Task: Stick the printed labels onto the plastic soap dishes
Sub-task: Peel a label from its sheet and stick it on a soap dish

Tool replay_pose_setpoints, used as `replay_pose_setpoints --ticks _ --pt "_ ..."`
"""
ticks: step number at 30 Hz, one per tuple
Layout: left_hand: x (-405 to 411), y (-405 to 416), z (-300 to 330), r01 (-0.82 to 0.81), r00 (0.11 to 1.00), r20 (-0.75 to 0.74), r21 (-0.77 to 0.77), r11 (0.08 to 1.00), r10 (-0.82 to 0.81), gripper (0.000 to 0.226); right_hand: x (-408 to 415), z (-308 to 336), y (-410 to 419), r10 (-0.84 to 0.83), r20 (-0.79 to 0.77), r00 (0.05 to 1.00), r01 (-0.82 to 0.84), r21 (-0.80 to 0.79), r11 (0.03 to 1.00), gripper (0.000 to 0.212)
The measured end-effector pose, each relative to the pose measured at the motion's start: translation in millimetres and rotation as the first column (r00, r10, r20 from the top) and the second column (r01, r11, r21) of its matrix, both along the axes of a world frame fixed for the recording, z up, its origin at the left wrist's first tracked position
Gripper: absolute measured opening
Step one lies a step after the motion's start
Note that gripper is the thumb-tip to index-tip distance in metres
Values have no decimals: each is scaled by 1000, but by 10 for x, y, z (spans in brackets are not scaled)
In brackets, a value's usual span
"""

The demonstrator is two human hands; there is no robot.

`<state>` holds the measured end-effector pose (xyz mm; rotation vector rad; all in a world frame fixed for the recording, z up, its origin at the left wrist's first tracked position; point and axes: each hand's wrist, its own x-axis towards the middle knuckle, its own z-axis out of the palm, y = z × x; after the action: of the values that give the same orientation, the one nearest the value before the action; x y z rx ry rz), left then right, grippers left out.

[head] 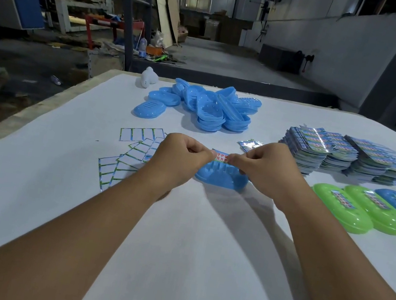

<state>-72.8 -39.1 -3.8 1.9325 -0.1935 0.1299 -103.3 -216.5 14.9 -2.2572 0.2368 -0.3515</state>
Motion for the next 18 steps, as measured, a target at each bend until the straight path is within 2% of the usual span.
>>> replay_pose_setpoints --ticks 4,18 --pt "1 -27 -57 -56 995 98 232 971 33 18 12 -55 1 1 -40 999 -6 -133 991 39" --pt "60 -72 -89 -106 987 154 360 927 53 12 54 -79 -13 4 -69 998 -16 -168 986 34"
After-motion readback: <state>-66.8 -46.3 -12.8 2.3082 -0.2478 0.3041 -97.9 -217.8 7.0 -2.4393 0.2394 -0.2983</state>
